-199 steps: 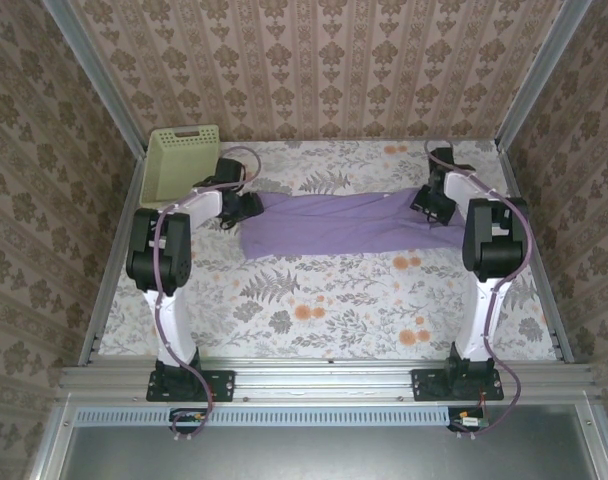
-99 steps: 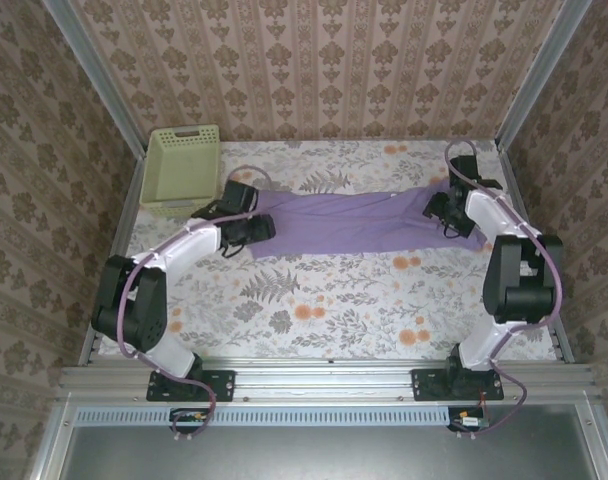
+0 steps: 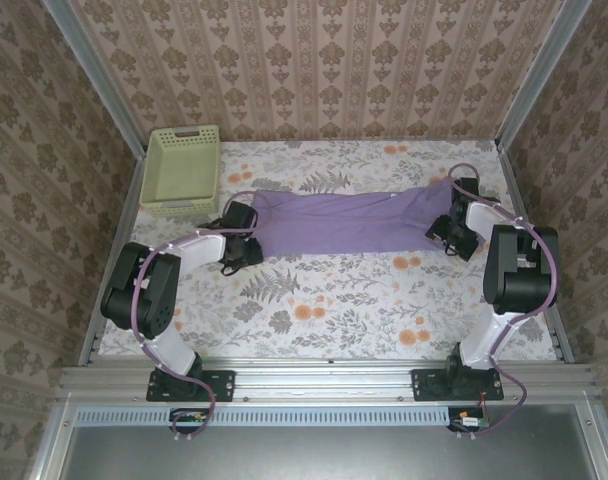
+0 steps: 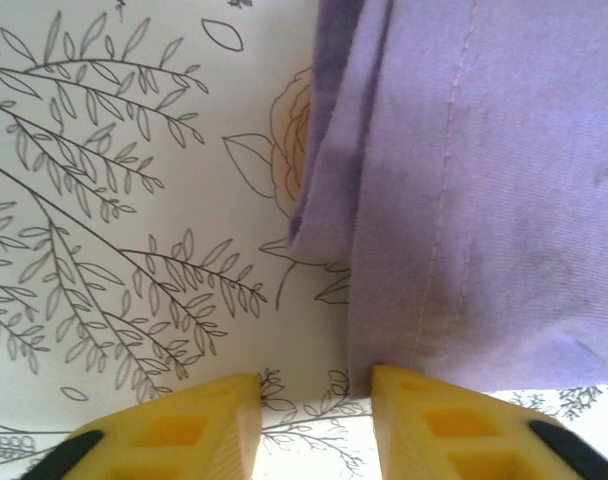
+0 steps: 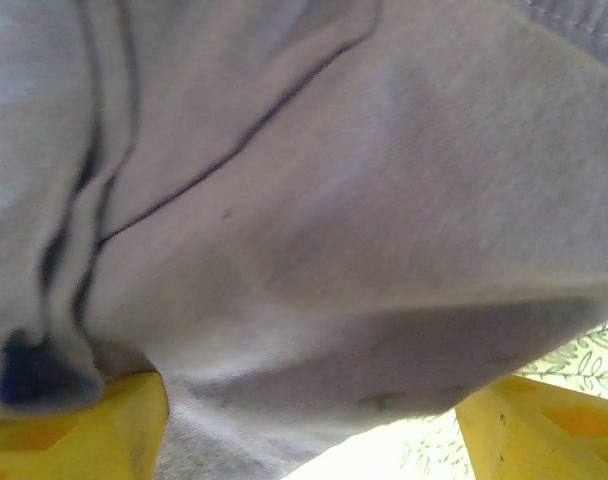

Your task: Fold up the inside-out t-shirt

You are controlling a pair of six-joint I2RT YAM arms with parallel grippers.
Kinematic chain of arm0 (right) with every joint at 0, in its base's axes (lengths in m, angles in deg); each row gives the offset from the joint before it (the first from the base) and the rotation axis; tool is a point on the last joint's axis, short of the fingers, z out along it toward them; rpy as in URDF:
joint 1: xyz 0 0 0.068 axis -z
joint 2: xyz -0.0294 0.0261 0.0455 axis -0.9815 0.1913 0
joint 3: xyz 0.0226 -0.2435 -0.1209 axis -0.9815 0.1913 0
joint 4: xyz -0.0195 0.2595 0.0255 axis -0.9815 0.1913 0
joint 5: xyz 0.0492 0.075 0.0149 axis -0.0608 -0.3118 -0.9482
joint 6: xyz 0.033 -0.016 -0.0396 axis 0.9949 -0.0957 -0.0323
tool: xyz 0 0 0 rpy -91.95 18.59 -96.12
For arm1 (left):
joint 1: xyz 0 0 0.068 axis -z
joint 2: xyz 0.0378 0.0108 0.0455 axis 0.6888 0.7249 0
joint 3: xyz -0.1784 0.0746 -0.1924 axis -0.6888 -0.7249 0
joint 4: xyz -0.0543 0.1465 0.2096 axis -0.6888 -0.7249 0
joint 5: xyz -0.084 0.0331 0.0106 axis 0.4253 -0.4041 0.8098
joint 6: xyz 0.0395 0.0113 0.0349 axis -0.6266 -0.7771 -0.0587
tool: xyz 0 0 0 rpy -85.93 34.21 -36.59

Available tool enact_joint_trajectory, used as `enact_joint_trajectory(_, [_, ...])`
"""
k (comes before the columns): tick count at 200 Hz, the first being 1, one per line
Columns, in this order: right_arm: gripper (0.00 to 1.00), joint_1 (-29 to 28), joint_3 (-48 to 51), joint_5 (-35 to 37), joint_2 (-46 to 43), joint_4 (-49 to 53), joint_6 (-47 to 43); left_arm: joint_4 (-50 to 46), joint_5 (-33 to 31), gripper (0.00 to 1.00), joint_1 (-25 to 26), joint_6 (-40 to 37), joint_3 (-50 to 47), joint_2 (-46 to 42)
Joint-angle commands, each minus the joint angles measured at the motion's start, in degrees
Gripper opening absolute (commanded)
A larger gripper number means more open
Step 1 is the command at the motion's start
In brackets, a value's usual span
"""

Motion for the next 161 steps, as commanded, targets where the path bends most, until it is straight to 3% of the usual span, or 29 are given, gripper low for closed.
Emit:
enact_joint_trajectory(1, [0.77, 0.25, -1.79, 2.02, 1.48, 0.09, 1.26, 7.71, 3.17, 0.31, 0.05, -1.86, 1.05, 3.88])
enact_joint_trajectory(43, [0.77, 0.54, -1.95, 2.19, 0.95, -0.25, 1.34, 10.31, 7.03, 0.35, 1.44, -2.02, 0.91, 0.76])
enact_joint_trajectory(83, [0.77, 0.37, -0.92, 1.48, -0.18, -1.14, 0.94, 4.81, 0.76, 0.43, 3.62, -0.87, 2.45, -2.9])
enact_joint_trajectory(125, [0.78, 0.36, -0.57, 1.82, -1.29, -1.07, 0.8, 2.8, -0.95, 0.47, 3.66, -0.45, 3.54, -0.66])
enact_joint_trajectory(161, [0.78, 0.54, -0.9, 2.76, -0.17, -0.62, 0.82, 2.37, -1.69, 0.39, 3.65, -0.62, 3.86, 0.74])
